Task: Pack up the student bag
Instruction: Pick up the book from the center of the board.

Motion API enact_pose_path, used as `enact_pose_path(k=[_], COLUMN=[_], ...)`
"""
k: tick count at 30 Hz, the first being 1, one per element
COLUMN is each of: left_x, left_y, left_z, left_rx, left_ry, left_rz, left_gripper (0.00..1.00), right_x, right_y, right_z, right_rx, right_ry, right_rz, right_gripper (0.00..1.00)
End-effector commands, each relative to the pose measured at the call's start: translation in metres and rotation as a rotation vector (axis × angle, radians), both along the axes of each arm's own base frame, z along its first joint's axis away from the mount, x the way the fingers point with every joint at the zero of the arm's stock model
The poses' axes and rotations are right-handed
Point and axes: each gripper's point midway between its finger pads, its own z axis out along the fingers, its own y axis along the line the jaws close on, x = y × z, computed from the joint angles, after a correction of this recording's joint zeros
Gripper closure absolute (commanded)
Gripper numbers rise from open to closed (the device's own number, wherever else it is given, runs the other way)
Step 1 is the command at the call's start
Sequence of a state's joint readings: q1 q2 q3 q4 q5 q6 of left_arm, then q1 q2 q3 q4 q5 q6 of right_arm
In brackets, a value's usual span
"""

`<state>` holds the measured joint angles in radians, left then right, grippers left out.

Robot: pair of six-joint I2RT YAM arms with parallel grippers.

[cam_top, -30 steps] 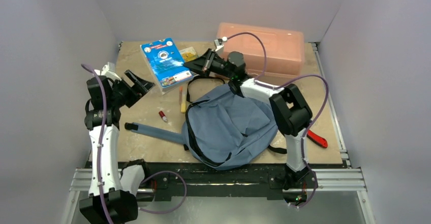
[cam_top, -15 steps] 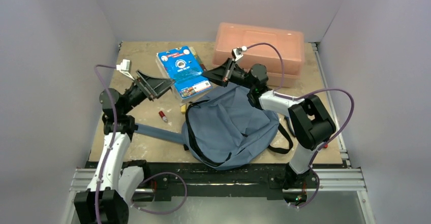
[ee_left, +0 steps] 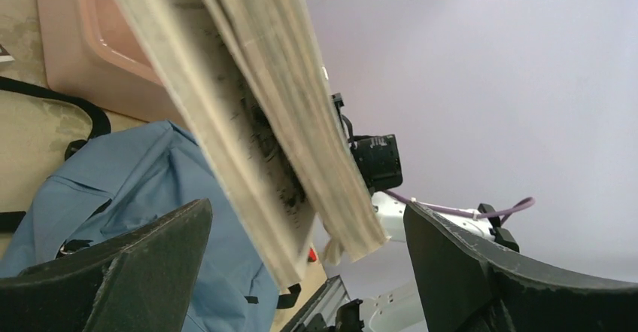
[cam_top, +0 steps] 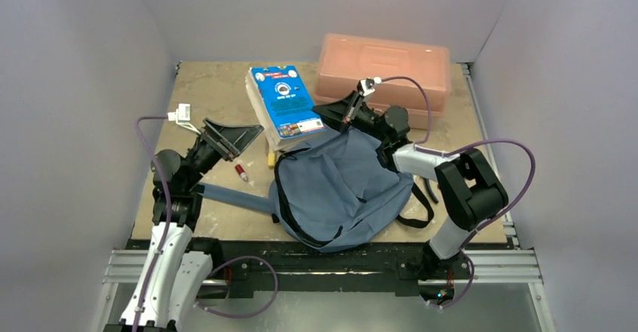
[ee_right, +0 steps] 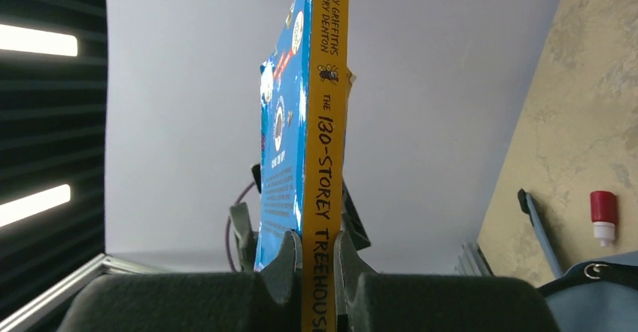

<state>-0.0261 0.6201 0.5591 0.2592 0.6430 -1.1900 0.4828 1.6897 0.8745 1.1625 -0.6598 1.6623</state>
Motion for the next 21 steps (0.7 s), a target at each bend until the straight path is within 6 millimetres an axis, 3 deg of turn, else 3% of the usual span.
enact_pose_path(k=[1,4,8,14,21], left_x=[0.014,0.013,0.009,0.011,0.034], left_y=[-0.005,-0.019,-0.034,-0.061,-0.067], left_z=[-0.002,0.008,0.019,0.023,0.03], left_rx=[0.022,0.02,-0.034,-0.01,-0.078], left_ry=[-0.043,-0.107,-0.236,-0.291,-0.305], left_rz=[0.038,-0.01,0.044,0.055,0.169], left_gripper=[0.0,0.0,0.0,0.0,0.0], right_x=[0.005,0.021,0.032,0.032,0.022], right_y=[-0.028,-0.038,-0.032,-0.015,0.007], right_z=[0.059,0.06,0.067,0.076,0.08], right_rx=[0.201,0.234,0.208,0.19,0.172], right_ry=[-0.007,0.084,0.146,0.181,0.173], right_rz=[-0.143,-0.249,-0.329,-0.383,-0.392], right_gripper=[1.0,1.0,1.0,1.0,1.0])
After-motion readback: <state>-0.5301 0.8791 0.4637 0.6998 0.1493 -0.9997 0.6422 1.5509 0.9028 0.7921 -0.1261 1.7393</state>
